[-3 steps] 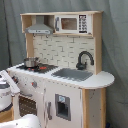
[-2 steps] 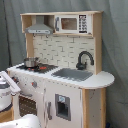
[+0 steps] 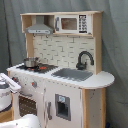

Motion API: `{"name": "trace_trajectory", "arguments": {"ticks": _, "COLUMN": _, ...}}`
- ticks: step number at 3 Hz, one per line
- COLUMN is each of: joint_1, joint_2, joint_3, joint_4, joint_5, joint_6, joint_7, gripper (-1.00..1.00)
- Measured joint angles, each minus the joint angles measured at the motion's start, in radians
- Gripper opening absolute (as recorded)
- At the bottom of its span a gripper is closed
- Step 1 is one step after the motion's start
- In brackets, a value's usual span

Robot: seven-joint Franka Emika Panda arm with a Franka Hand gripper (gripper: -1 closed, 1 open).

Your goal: Play with the kitchen

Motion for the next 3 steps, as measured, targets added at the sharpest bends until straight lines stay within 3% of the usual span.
{"name": "trace_trajectory", "arguments": {"ticks": 3, "joint_1": 0.004, "joint_2": 0.0, "joint_3": 0.001, "joint_4": 0.0, "joint_5": 0.0, "joint_6": -0.02, "joint_7": -0.346, "gripper": -1.0}}
